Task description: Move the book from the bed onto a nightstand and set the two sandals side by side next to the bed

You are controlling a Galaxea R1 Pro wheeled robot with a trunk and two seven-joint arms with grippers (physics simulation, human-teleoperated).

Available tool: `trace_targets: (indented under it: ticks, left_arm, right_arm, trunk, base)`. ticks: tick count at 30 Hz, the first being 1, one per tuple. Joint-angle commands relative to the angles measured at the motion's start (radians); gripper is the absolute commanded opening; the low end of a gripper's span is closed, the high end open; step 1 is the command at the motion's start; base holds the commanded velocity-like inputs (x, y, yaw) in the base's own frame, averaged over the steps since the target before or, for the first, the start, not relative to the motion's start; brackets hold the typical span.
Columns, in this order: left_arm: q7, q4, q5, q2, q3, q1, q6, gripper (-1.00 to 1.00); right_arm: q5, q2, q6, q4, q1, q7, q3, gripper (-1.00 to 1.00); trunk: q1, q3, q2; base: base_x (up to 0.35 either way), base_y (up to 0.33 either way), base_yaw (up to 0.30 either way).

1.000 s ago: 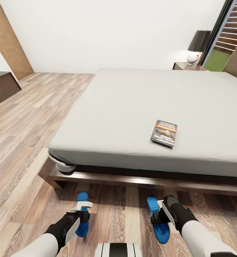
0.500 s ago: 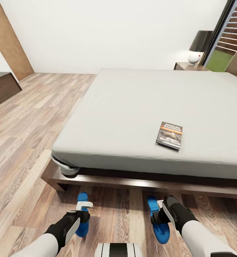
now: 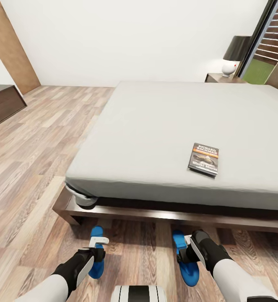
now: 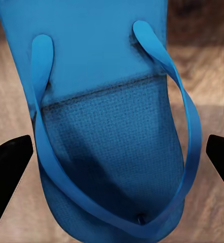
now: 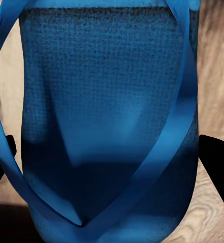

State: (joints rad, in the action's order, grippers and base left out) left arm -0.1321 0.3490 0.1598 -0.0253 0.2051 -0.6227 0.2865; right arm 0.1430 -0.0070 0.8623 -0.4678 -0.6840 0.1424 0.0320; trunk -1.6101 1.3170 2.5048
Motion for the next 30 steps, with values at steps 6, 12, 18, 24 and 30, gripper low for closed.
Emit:
trace_targets:
  ticks: [6, 12, 18, 24, 30]
  left_arm:
    - [-0.008, 0.001, 0.011, 0.001, 0.008, 0.000, 0.005, -1.00]
    - [-0.010, 0.001, 0.011, 0.000, 0.008, 0.000, 0.004, -1.00]
    - [-0.008, 0.001, 0.011, 0.000, 0.010, 0.001, 0.004, -1.00]
    - [-0.008, 0.002, 0.011, -0.002, 0.010, 0.001, 0.005, -1.00]
    - [-0.008, 0.002, 0.011, -0.002, 0.010, 0.001, 0.005, -1.00]
  right_arm:
    - [0.011, -0.001, 0.004, -0.002, 0.000, 0.009, 0.003, -1.00]
    - [0.011, -0.002, 0.004, -0.002, 0.000, 0.009, 0.003, -1.00]
    - [0.011, -0.002, 0.003, -0.002, 0.000, 0.009, 0.003, -1.00]
    - [0.011, -0.002, 0.003, -0.002, 0.000, 0.009, 0.003, -1.00]
    - [0.011, -0.001, 0.002, -0.002, 0.000, 0.009, 0.003, -1.00]
  trunk:
    - [0.000, 0.001, 0.000]
    - [0.000, 0.001, 0.000]
    - [0.000, 0.001, 0.000]
    - [-0.001, 0.012, 0.001]
    - [-0.004, 0.036, 0.002]
  base:
    - [0.000, 0.067, 0.000]
    - [0.000, 0.116, 0.000]
    - [0.000, 0.017, 0.000]
    - [0.000, 0.002, 0.000]
    - [0.000, 0.000, 0.000]
